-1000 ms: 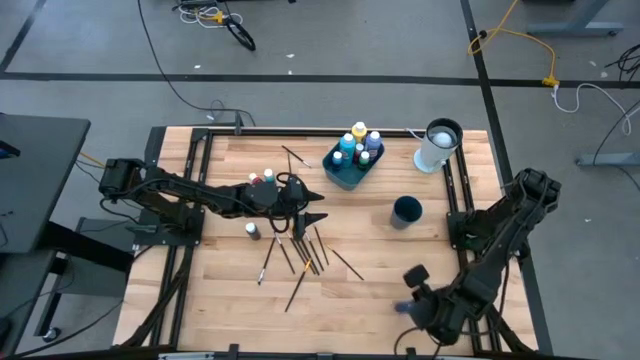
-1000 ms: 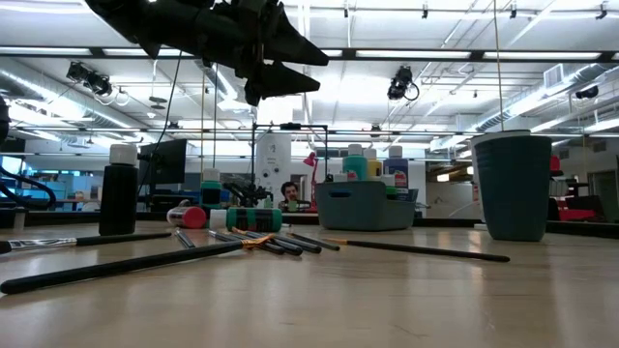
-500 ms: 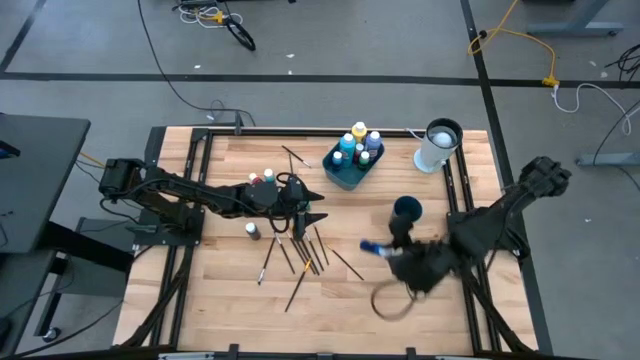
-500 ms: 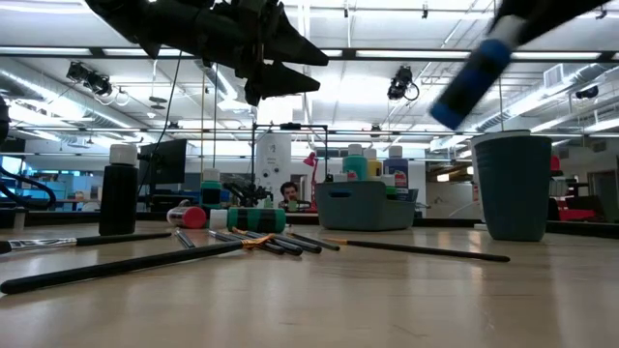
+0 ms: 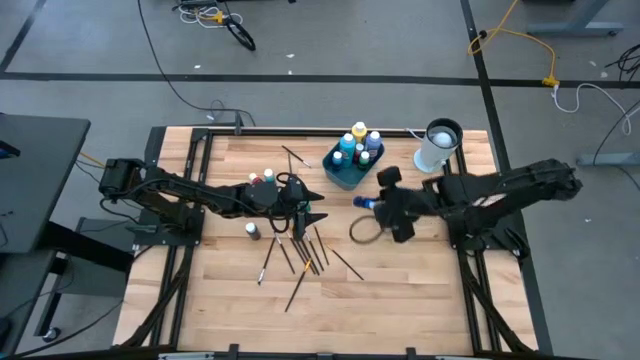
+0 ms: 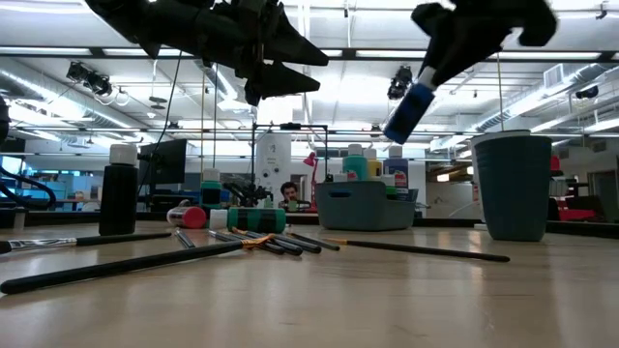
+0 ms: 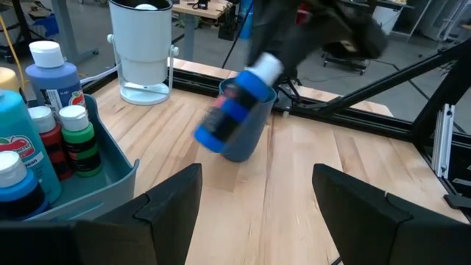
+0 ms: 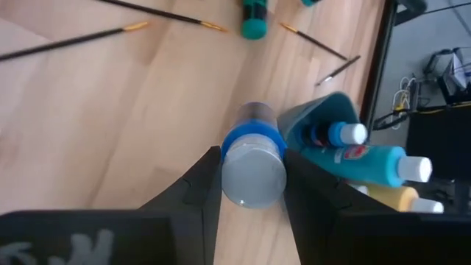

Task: Pick & Place Paint Supplies
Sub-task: Put the dark blue paint bottle into the blue bin

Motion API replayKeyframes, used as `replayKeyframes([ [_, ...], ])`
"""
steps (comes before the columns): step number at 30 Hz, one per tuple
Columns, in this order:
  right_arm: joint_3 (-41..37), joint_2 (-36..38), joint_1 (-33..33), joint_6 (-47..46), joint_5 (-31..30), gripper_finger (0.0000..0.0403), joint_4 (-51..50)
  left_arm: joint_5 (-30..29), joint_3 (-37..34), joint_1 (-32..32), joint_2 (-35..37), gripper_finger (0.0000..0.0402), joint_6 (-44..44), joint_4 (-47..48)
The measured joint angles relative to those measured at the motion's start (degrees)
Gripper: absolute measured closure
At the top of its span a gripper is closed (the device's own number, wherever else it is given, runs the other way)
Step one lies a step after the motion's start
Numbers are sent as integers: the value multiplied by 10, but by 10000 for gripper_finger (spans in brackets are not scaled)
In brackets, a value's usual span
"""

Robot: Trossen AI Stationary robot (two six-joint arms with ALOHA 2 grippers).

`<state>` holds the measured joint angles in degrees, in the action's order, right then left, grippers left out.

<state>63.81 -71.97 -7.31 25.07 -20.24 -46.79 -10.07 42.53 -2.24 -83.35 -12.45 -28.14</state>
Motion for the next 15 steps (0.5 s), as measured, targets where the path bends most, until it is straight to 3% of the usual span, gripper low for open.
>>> replayKeyframes([
  [6, 0, -10, 108, 65, 57, 286, 25, 3, 0, 0, 0, 136, 9, 2],
  [15, 0, -86, 253, 197, 108, 286, 63, 7, 0, 0, 0, 136, 135, 4],
])
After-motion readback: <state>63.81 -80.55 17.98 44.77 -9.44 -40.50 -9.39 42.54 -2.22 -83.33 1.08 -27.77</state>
